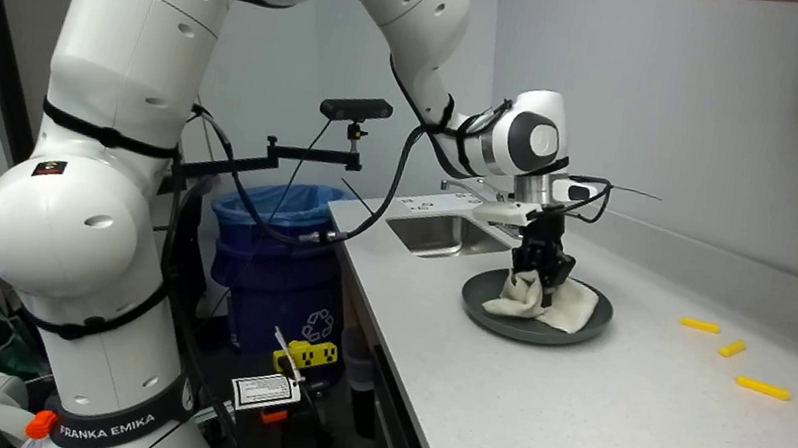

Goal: Wipe the plate with the towel, put the towel on the counter then move the plate backwards

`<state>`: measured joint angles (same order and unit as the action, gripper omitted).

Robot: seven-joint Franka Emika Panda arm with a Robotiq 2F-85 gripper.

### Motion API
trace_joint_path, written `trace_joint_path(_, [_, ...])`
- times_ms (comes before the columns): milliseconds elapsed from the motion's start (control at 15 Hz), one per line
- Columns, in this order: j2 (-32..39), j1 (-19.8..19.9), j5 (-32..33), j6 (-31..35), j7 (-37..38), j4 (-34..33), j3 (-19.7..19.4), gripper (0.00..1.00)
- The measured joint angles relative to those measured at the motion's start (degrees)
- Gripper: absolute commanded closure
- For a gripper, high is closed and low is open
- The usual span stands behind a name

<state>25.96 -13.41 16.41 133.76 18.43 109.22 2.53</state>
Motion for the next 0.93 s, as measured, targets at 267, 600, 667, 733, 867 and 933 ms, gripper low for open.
trace_joint_path(267, [-2.92, -1.12, 0.87, 1.99, -0.04, -0.05, 0.39, 0.97])
trace_joint_path(600, [-7.6, -3.46, 3.16, 5.49, -0.06, -1.01, 2.35, 0.97])
trace_joint_path(667, [-8.16, -3.9, 3.42, 6.25, -0.08, -1.39, 2.94, 0.97])
trace_joint_path(733, [-8.56, -4.27, 3.43, 7.02, -0.24, -1.76, 3.64, 0.97])
trace_joint_path(867, [-8.8, -4.8, 3.4, 8.47, -0.66, -2.53, 5.07, 0.97])
trace_joint_path(933, [-8.79, -5.04, 3.32, 9.18, -0.92, -2.81, 5.73, 0.97])
